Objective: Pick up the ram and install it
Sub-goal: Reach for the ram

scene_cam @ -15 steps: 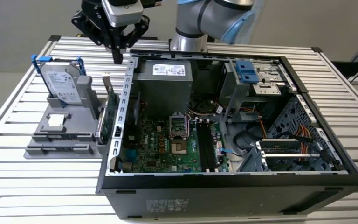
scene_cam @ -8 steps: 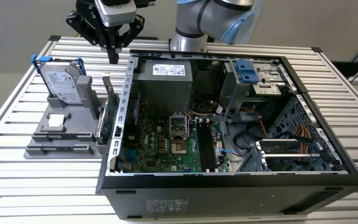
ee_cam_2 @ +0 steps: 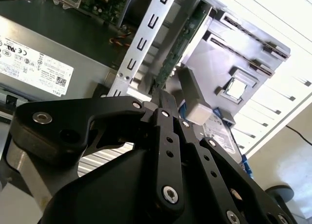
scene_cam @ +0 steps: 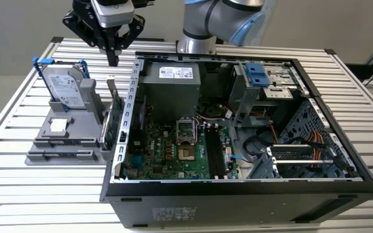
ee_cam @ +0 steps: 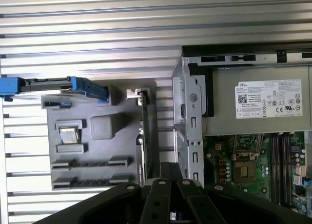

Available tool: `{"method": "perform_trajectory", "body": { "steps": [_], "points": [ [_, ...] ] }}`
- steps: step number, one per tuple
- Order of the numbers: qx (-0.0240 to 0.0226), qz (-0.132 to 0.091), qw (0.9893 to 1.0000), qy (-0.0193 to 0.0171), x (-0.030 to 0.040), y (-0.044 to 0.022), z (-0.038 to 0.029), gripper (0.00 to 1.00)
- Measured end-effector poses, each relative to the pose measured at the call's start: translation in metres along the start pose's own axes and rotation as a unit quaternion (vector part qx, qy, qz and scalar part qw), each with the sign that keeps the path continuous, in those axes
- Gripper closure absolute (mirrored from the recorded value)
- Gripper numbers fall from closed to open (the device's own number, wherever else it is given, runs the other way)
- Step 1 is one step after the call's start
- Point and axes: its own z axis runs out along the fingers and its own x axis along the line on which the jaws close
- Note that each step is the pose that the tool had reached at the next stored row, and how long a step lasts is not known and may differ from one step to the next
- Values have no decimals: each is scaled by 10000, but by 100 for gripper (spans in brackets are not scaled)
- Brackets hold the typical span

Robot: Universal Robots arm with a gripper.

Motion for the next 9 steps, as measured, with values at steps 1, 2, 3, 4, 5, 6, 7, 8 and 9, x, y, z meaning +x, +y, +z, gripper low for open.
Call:
{"method": "perform_trajectory", "body": {
  "steps": [1,2,3,4,5,6,7,8,9],
  "points": [
    [0,0,10000,1,13,-1,0,100],
    [0,0,10000,2,25,-2,0,100],
    [0,0,10000,3,37,-2,0,100],
    [0,1,10000,4,50,-3,0,100],
    [0,0,10000,4,62,-4,0,100],
    [0,0,10000,6,74,-4,0,100],
    [0,0,10000,7,86,-5,0,100],
    [0,1,10000,8,99,-6,1,100],
    [0,0,10000,9,112,-7,1,100]
  ]
}}
